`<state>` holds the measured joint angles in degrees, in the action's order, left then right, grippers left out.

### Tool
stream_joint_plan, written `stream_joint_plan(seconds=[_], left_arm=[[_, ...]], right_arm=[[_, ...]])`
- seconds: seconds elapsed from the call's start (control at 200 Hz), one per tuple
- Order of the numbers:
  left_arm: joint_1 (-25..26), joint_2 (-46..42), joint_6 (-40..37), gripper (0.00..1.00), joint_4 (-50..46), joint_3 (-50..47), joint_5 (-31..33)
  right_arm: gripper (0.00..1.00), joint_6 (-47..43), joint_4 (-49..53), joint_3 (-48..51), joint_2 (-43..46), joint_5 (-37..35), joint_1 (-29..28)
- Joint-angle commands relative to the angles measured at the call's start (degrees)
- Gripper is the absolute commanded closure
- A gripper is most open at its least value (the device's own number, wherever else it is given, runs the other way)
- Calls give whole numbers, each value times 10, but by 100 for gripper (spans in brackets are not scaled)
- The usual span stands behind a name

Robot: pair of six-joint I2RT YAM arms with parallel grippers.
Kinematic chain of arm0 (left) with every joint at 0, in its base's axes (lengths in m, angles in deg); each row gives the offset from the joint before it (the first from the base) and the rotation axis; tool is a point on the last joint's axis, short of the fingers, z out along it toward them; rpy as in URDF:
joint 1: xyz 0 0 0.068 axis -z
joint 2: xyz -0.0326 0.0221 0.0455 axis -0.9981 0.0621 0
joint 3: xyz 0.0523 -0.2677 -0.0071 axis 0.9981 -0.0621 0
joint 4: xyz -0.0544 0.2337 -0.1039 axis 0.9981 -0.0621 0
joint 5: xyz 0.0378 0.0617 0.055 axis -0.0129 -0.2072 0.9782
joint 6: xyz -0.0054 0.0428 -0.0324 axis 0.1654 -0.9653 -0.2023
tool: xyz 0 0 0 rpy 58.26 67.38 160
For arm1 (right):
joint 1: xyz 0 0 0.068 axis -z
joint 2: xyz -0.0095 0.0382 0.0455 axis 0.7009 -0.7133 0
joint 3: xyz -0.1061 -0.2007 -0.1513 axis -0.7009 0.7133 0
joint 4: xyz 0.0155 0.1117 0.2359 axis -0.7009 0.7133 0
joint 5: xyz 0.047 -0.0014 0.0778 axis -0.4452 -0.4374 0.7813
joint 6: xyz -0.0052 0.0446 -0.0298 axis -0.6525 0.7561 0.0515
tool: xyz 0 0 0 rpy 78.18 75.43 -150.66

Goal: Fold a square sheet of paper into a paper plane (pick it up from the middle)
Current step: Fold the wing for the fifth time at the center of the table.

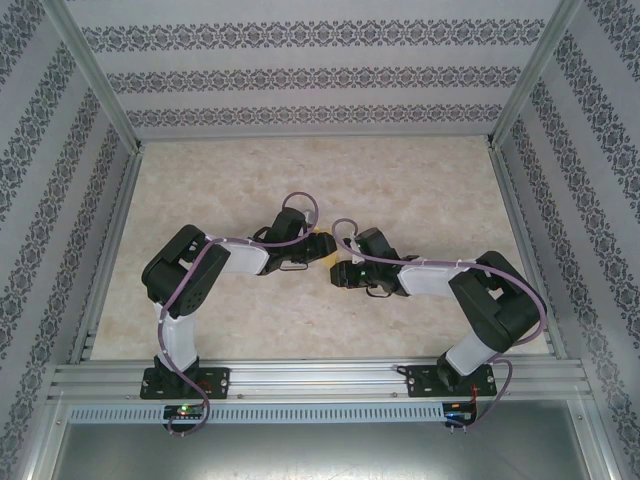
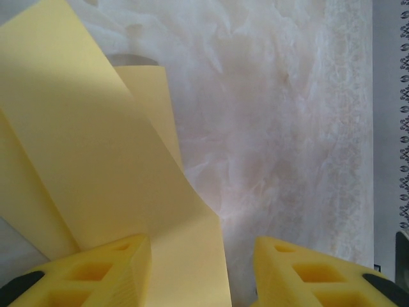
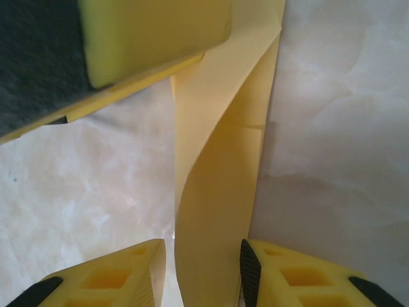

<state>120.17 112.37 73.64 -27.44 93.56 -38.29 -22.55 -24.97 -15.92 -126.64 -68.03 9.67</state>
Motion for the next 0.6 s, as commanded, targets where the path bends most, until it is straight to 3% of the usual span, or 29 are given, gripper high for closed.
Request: stream_joint_plan(seconds=[0.0,0.215,0.594], left_arm=[[1,24,-1,52,-37,2,-6],[0,24,-2,52,-37,3,-6],[-1,25,-2,52,-38,5,-8]], right_arm=[[62,-31,33,-13,-17,-42,-15],[63,-55,54,-18,-15,-86,-37],[80,-37,48,-7,-31,-98,-48]])
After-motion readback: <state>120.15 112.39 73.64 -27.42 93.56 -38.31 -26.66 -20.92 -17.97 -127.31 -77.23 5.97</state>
